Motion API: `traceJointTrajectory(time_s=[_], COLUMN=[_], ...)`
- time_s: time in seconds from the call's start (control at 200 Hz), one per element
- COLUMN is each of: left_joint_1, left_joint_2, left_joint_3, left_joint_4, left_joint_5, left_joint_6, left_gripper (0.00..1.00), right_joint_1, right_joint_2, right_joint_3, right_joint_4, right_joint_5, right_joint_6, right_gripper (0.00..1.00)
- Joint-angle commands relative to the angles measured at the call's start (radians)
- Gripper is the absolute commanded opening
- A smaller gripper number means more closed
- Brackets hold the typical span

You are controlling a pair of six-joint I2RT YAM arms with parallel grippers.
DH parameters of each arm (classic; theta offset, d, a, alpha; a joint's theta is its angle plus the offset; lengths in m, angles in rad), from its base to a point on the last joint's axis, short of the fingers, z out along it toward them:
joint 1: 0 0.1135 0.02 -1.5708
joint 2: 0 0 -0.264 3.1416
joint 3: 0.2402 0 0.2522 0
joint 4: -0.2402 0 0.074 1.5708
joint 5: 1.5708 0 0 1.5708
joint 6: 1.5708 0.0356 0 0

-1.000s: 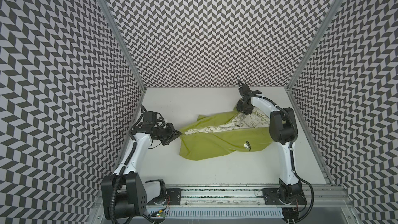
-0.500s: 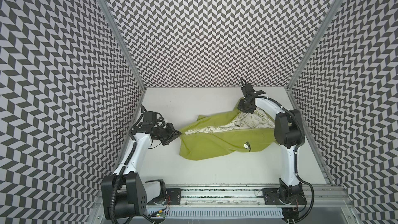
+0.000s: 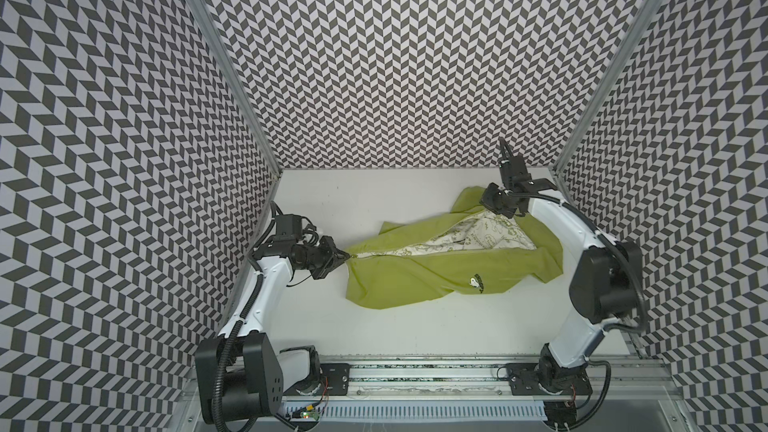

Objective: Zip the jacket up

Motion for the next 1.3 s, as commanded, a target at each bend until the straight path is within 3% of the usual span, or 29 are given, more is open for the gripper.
traceJointTrajectory(time_s=[0.0,0.235,0.456,0.581,0.646,0.766,0.916,0.936,0.981,1.032,1.117,1.292], left_joint_1=[0.012,0.012,0.0,0.0,0.0,0.0,0.0,0.0,0.0,0.0,0.0,0.0], left_joint_2=[-0.011,-0.011,-0.04,-0.051,-0.057,-0.064,-0.066,-0.066,-0.065,-0.064,-0.062,-0.053], left_joint_3=[0.015,0.019,-0.004,-0.01,-0.011,-0.015,-0.014,-0.012,-0.011,-0.009,-0.007,-0.001], left_joint_4=[0.016,0.042,0.053,0.053,0.051,0.058,0.065,0.065,0.068,0.073,0.08,0.084], left_joint_5=[0.018,0.103,0.111,0.109,0.107,0.107,0.108,0.108,0.108,0.109,0.111,0.111], left_joint_6=[0.01,0.041,0.036,0.031,0.029,0.02,0.016,0.014,0.011,0.008,0.001,-0.001], left_gripper=[0.0,0.0,0.0,0.0,0.0,0.0,0.0,0.0,0.0,0.0,0.0,0.0], right_joint_1=[-0.051,-0.085,-0.084,-0.094,-0.101,-0.11,-0.13,-0.131,-0.131,-0.138,-0.163,-0.216], right_joint_2=[-0.175,-0.474,-0.517,-0.506,-0.534,-0.608,-0.635,-0.634,-0.631,-0.633,-0.65,-0.681], right_joint_3=[-0.121,-0.466,-0.707,-0.718,-0.708,-0.662,-0.54,-0.521,-0.484,-0.451,-0.436,-0.501], right_joint_4=[0.042,0.06,0.132,0.094,0.071,0.02,-0.067,-0.079,-0.112,-0.137,-0.09,0.005], right_joint_5=[-0.039,0.012,-0.002,-0.008,0.001,0.074,0.085,0.09,0.118,0.136,0.028,-0.125], right_joint_6=[-0.025,-0.045,0.06,0.084,0.085,0.079,0.003,-0.003,0.003,0.009,-0.118,-0.101], right_gripper=[0.0,0.0,0.07,0.21,0.36,0.49,0.75,0.79,0.99,1.0,1.0,1.0])
